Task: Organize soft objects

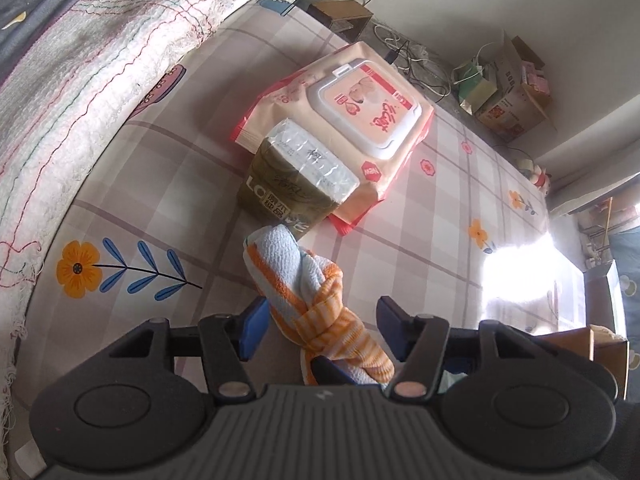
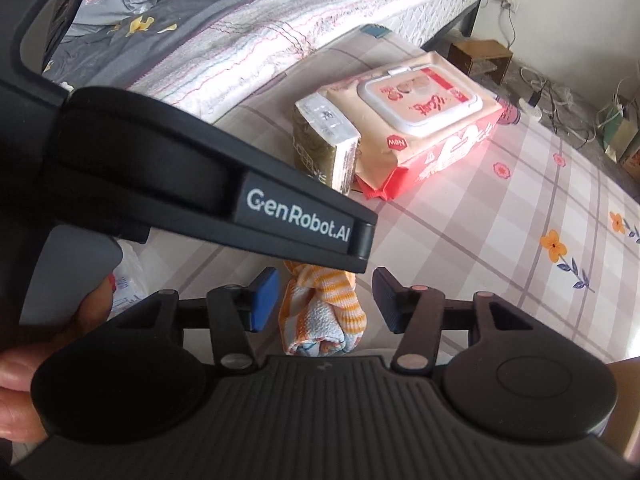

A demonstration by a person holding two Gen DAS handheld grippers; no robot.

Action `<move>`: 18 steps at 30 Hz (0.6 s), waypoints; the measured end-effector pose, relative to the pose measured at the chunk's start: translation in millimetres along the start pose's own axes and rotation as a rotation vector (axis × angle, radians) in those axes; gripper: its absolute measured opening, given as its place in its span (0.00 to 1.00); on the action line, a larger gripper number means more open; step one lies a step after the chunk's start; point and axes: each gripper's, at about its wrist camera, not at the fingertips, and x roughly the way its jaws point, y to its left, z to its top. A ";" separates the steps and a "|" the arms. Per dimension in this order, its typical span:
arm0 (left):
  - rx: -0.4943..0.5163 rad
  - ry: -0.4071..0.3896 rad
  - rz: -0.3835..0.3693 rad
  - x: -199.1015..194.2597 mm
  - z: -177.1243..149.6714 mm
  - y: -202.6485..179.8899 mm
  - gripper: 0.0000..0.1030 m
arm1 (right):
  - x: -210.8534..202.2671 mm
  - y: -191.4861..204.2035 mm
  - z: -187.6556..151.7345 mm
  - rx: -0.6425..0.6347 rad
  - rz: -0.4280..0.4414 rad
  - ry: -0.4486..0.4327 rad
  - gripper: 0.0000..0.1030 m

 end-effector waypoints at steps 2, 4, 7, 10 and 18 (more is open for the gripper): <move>-0.005 0.006 0.021 8.0 2.4 0.0 0.58 | 11.4 -6.9 1.7 0.025 0.020 0.028 0.48; -0.024 0.008 0.037 14.7 2.9 3.7 0.58 | 21.7 -12.3 1.4 0.058 0.046 0.057 0.46; -0.014 0.003 0.028 19.2 0.9 6.6 0.51 | 26.0 -12.5 -0.5 0.082 0.090 0.060 0.36; 0.000 -0.025 0.027 12.1 -3.0 6.2 0.46 | 21.5 -5.2 -2.4 0.060 0.071 0.041 0.33; -0.003 -0.128 0.001 -56.4 -24.9 2.7 0.45 | -30.1 17.5 -7.4 0.036 0.081 -0.043 0.32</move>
